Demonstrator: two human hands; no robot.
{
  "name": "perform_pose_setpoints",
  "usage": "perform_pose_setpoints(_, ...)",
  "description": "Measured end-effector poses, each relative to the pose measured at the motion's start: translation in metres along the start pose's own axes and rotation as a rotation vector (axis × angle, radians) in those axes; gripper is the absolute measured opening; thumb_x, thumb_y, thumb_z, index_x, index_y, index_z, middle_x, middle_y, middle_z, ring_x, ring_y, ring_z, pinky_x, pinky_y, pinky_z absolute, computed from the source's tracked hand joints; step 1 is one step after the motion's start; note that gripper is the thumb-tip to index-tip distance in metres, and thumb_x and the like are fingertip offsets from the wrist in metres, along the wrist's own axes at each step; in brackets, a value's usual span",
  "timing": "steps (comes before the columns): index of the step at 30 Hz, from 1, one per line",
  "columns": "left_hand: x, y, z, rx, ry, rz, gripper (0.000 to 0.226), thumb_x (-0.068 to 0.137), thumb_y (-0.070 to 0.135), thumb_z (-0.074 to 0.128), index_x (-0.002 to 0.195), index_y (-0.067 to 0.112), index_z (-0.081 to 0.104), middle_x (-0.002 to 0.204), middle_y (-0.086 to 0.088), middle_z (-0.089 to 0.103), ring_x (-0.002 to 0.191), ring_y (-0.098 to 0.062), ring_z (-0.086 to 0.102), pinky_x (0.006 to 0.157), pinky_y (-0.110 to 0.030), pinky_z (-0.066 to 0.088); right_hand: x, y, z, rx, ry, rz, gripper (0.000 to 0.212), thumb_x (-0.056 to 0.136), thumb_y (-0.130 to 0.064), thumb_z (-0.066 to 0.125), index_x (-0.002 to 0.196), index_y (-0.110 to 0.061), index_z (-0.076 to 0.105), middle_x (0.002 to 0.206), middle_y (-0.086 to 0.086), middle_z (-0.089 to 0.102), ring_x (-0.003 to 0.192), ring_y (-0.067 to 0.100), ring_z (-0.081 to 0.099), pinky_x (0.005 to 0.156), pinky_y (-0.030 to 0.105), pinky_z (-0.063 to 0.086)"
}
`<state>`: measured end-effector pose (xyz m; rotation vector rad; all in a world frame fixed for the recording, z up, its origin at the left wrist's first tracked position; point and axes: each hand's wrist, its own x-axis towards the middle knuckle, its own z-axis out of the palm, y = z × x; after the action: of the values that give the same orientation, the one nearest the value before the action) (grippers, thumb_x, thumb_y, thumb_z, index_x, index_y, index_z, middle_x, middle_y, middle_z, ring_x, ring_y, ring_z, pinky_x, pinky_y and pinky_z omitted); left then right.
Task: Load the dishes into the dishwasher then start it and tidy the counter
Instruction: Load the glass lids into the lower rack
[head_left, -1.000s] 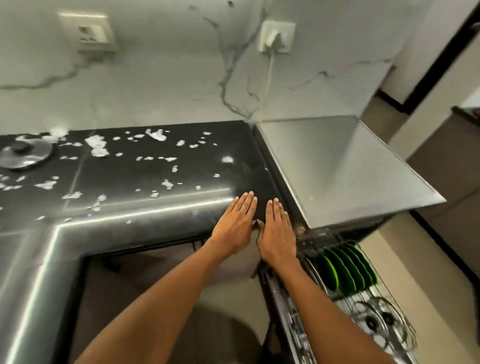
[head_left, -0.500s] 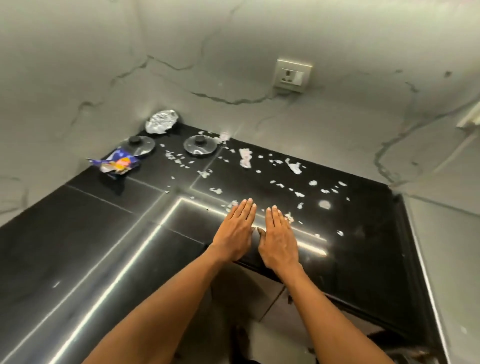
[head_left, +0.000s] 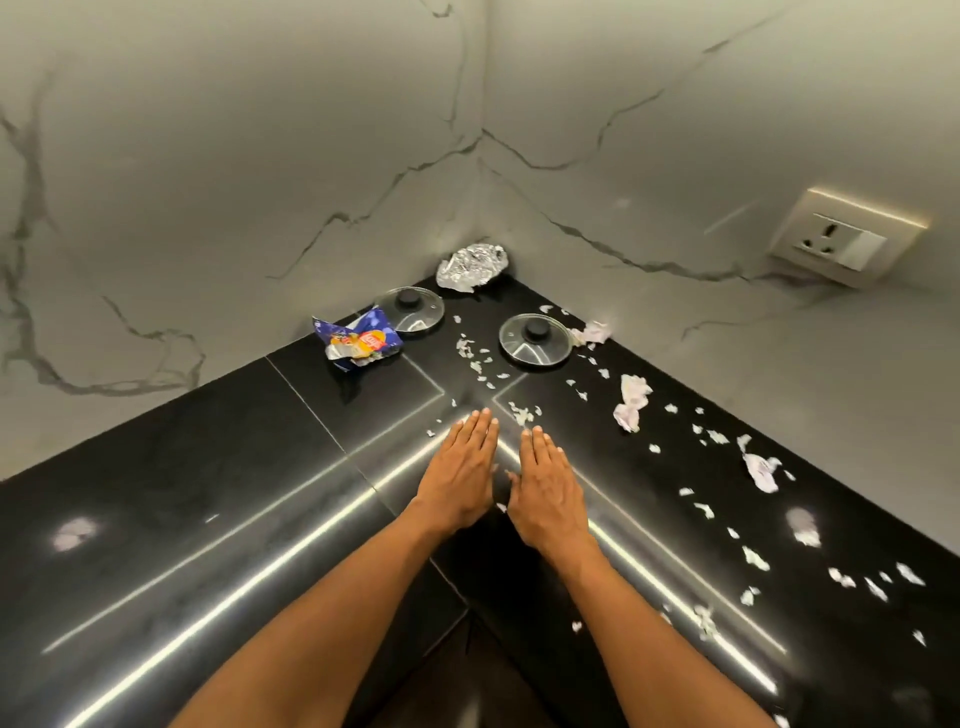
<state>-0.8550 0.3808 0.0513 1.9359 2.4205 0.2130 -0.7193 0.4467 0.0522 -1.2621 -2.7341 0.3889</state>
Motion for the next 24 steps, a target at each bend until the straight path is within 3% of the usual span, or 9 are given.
perform_pose_setpoints(7,0.037,-0.051,-0.003,-0.072,0.005,-0.181,0.076,0.094,0.014,0.039,0.158,0.007,-0.001,0.166,-0.011,-0.004,0.153,-0.02,-0.008,0.124,-0.033,-0.009,0.088,-0.021,0.01,-0.03,-0.091,-0.154,0.067,0.105,-0.032,0.036,0.16,-0.005,0.01,0.168,0.013,0.007,0.156,0.021,0.003,0.127,0.037,0.004)
perform_pose_setpoints(17,0.111,-0.136,-0.008,-0.152,-0.013,-0.375,0.083,0.095,0.018,0.048,0.158,0.008,-0.004,0.166,-0.01,-0.006,0.153,-0.02,-0.008,0.125,-0.034,-0.004,0.203,-0.058,0.027,-0.028,-0.119,-0.241,0.066,0.106,-0.033,0.036,0.161,-0.006,0.01,0.168,0.013,0.008,0.156,0.022,0.004,0.126,0.035,0.001)
perform_pose_setpoints(24,0.174,-0.178,-0.017,-0.186,-0.06,-0.363,0.085,0.092,0.02,0.054,0.159,0.007,0.002,0.166,-0.013,0.001,0.154,-0.023,0.0,0.125,-0.037,0.002,0.286,-0.074,0.038,-0.009,-0.099,-0.232,0.07,0.102,-0.031,0.045,0.159,-0.005,0.014,0.166,0.018,0.014,0.155,0.028,0.012,0.126,0.039,0.012)
